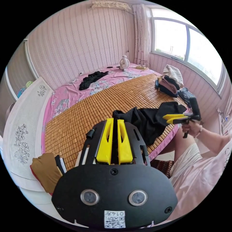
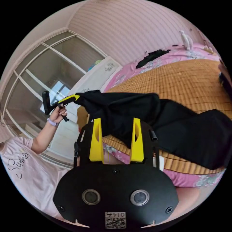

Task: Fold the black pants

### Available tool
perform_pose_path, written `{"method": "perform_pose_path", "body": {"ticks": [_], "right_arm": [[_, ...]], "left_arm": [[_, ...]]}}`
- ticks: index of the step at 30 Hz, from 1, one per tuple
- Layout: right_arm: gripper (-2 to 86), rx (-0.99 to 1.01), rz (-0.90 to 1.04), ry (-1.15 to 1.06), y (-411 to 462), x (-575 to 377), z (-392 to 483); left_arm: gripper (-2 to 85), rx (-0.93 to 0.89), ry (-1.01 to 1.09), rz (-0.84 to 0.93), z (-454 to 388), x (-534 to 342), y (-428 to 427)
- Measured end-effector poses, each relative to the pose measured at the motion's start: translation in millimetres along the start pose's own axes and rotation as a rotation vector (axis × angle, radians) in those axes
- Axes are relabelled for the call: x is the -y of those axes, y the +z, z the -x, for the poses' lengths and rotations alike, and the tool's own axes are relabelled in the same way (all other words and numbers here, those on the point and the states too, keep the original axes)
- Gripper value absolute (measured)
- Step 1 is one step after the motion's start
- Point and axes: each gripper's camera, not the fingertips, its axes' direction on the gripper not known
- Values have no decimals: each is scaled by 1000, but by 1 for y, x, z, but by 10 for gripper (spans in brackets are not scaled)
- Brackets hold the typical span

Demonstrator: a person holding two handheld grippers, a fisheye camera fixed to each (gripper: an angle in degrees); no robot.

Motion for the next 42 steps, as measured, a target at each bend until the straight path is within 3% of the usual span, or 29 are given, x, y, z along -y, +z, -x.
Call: {"method": "perform_pose_path", "body": {"ticks": [3, 8, 12, 18, 23, 25, 29, 33, 38, 42], "right_arm": [[179, 57, 43, 18, 67, -3, 18], [28, 134, 254, 59, 103, 26, 20], [5, -49, 202, -150, 15, 57, 24], [9, -493, -90, -248, -155, 22, 32], [51, -762, 13, -171, -168, -53, 22], [81, -892, 116, -60, -142, -81, 4], [93, -944, 331, 27, -99, -105, -15], [107, -1070, 432, 32, -88, -105, -15], [90, -1091, 347, 153, -128, -89, -22], [25, -1174, 148, 198, -160, -64, -15]], "left_arm": [[25, 43, 25, -15, -4, -3, -21], [19, 117, -25, -30, 11, -21, -40], [17, 165, -96, -13, 45, -31, -40], [19, 217, -209, -185, 100, -56, -96], [37, 214, -355, -293, 137, -188, -123], [49, 222, -465, -221, 142, -240, -108], [34, 139, -846, 50, 151, -344, -52], [29, 167, -946, 108, 144, -375, -38], [30, 160, -897, 130, 155, -349, -24], [28, 130, -856, 141, 166, -312, 4]]}}
